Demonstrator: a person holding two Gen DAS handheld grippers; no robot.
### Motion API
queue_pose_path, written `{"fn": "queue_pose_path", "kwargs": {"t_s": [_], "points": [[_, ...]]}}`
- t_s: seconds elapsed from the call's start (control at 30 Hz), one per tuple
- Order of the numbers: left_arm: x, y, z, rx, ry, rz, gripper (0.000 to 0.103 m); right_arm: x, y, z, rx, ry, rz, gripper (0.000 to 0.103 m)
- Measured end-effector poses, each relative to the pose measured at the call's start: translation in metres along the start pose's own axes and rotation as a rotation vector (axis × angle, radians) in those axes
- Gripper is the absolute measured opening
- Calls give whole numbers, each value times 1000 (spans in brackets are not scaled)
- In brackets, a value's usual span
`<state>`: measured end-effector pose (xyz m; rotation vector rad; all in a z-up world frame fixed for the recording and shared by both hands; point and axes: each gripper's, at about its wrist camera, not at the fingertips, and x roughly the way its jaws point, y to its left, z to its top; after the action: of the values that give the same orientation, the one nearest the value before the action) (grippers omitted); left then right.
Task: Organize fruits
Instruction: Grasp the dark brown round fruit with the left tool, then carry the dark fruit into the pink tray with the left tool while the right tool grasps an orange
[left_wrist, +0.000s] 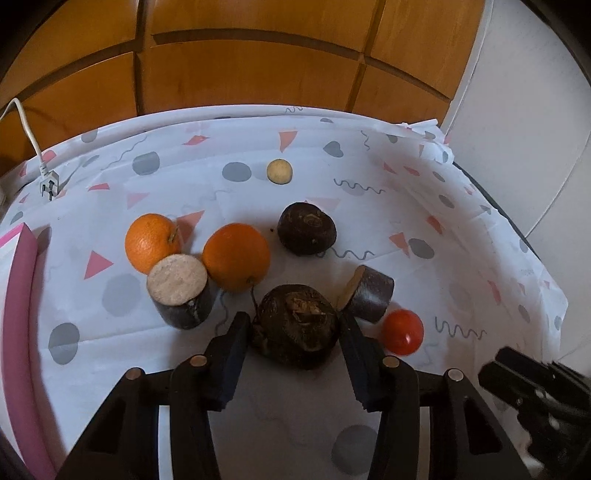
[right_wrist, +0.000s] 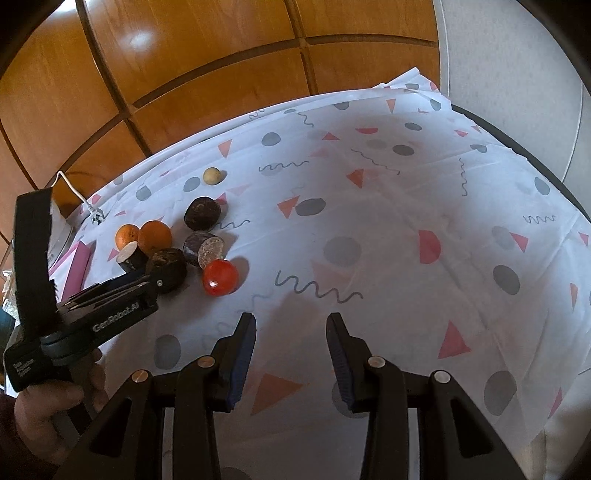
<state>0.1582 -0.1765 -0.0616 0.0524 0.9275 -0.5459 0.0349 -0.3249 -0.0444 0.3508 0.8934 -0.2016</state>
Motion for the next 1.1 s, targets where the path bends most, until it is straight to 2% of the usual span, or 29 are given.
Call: {"fn": "queue_pose_path", "kwargs": {"t_s": [0.6,0.83,1.03,1.1], "points": [[-69,26,-75,-64,-49,37,49,10,39,18,-116,10,86,40],[-72,29,-83,-64,-67,26,50,15,66,50,-187,6,156,40],[-73,31,-85,-65,-79,13,50,31,82,75,-218,20,143,40],[-73,30,-85,-61,-82,15,50,33,91,79,-244,38,195,40]]}}
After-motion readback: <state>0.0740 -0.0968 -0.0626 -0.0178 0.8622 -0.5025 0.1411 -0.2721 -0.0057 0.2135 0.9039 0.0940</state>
